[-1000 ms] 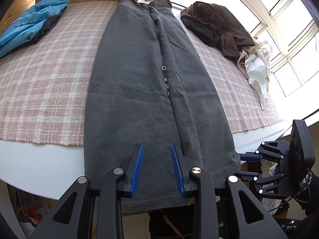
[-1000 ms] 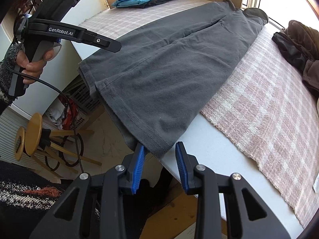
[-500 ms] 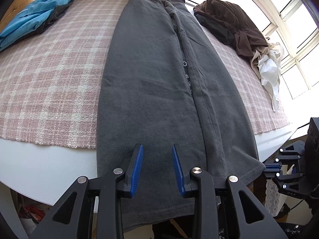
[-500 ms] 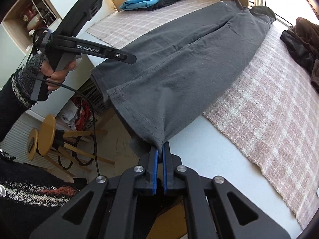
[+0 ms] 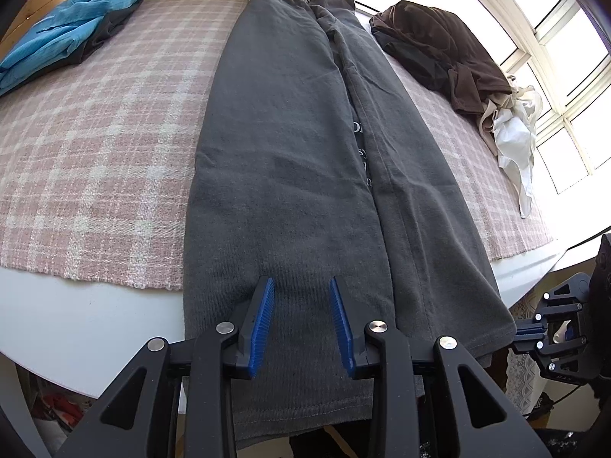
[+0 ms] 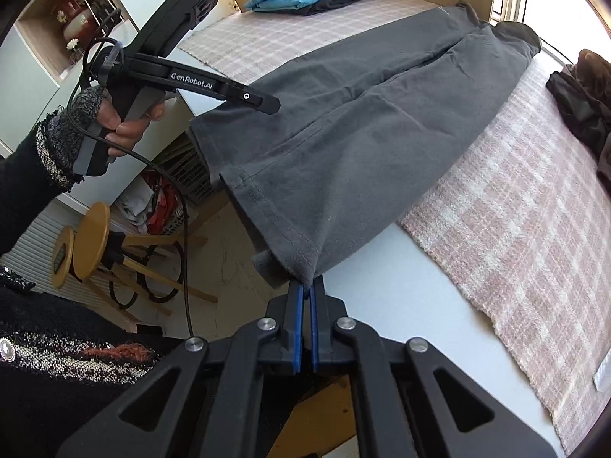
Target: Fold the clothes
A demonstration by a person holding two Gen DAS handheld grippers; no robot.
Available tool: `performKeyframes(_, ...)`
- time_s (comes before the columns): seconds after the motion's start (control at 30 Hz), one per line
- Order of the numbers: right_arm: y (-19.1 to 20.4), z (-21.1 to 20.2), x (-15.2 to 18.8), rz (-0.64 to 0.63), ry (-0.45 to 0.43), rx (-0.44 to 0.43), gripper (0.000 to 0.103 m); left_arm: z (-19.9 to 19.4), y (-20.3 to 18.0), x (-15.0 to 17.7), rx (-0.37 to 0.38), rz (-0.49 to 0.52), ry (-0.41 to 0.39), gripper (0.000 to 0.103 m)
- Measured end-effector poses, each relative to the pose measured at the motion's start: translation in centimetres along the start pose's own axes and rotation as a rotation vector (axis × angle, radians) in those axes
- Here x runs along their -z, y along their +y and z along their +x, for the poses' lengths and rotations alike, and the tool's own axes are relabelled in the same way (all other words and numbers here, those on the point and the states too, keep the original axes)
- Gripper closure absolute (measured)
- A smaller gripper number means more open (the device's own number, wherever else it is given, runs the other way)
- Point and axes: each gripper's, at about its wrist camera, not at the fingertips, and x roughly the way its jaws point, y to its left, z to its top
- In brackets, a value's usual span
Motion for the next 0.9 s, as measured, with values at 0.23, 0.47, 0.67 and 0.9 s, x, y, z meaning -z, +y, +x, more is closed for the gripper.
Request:
performKeyframes(0.23,0.9,2.3,0.6,-0.033,0.127,-0.001,0.103,-0.2,0.3,0.3,0.010,-0.008,-0.008,0.073)
performKeyframes(0.47,-1.3,-1.8,1.1,0.127,0.063,-0.032,0.102,-3.1,-3.0,2.8,0.180,0.003,0.021,0.068)
performKeyframes(0.67,-2.9,-2.2,-2.3,0.180,-0.047,-0.018,0.101,-2.5,-5.4,2.9,0.037,0.109,0.013,0.068)
performKeyframes(0.9,-1.7,5.6,-8.1,0.104,0.046,-0.024,0.098,-4.0,-0.5,3.8,-0.031,0.002,-0.026,0.068)
